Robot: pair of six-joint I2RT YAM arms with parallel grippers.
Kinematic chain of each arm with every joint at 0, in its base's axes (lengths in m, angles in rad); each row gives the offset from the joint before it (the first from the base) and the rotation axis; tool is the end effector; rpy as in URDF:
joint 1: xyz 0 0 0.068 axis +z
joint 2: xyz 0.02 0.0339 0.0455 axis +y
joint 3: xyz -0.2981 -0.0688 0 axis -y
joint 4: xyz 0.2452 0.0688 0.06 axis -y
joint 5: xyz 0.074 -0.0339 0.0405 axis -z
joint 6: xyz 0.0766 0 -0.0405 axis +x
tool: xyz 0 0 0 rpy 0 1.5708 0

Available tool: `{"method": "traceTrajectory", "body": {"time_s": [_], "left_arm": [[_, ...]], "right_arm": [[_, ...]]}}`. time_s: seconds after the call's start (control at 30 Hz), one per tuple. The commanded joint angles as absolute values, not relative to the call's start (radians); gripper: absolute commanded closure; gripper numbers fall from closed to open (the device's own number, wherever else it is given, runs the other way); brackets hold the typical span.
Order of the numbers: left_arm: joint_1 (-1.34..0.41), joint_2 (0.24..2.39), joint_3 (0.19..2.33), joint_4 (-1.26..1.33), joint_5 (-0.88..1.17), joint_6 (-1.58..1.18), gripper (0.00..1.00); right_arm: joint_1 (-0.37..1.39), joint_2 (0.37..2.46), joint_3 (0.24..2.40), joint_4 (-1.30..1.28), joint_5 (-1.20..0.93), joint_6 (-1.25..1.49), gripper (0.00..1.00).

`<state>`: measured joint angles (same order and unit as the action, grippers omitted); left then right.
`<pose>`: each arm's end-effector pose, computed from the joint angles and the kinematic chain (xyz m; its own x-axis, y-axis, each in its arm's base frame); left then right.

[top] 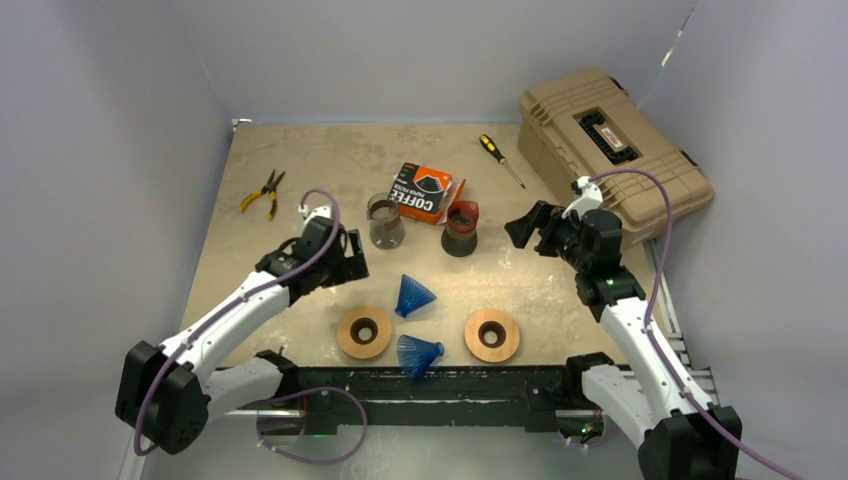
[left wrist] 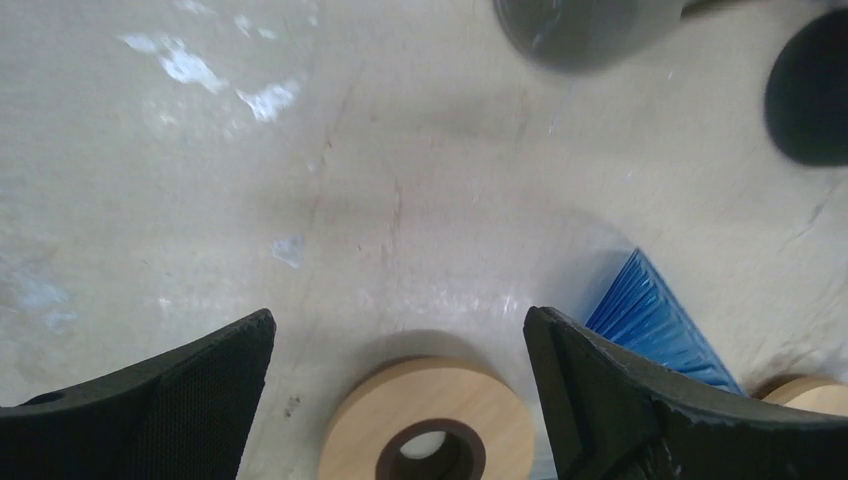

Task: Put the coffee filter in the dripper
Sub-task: Move the coffee filter holder to the center of the board.

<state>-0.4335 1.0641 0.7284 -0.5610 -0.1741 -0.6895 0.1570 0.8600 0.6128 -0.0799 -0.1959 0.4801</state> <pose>0.2051 -0.0803 0.2333 -0.7478 -0.3443 -0.5677 -0.2075 0.9334 -0.2927 0.2141 0.0490 0.2897 -0.4364 0.3896 -0.8110 -0.1509 0.8569 0.4928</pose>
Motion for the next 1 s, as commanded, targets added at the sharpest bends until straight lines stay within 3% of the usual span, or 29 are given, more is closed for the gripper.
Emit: {"method": "traceTrajectory", "body": {"time_s": [0.0, 0.23, 0.8, 0.97], "left_arm": [[-0.597, 1.11, 0.699, -0.622, -0.32, -0.821, 0.05], [-0.768, 1.169, 0.696, -0.694, -0.46, -0.943, 0.05], [-0.762, 1.124, 0.808, -0.472, -0.388, -0.747, 0.02], [-0.68, 1.122, 0.836, -0.396, -0.289, -0.685, 0.01]], "right_arm": [[0.157, 0.865, 0.637, -0.117, -0.282, 0.467, 0.01], [0.158, 0.864, 0.655, -0.146, -0.318, 0.451, 0.01], [0.18, 0.916, 0.652, -0.113, -0.458, 0.434, 0.01], [0.221, 0.971, 0.716, -0.107, -0.42, 0.433, 0.01]]}}
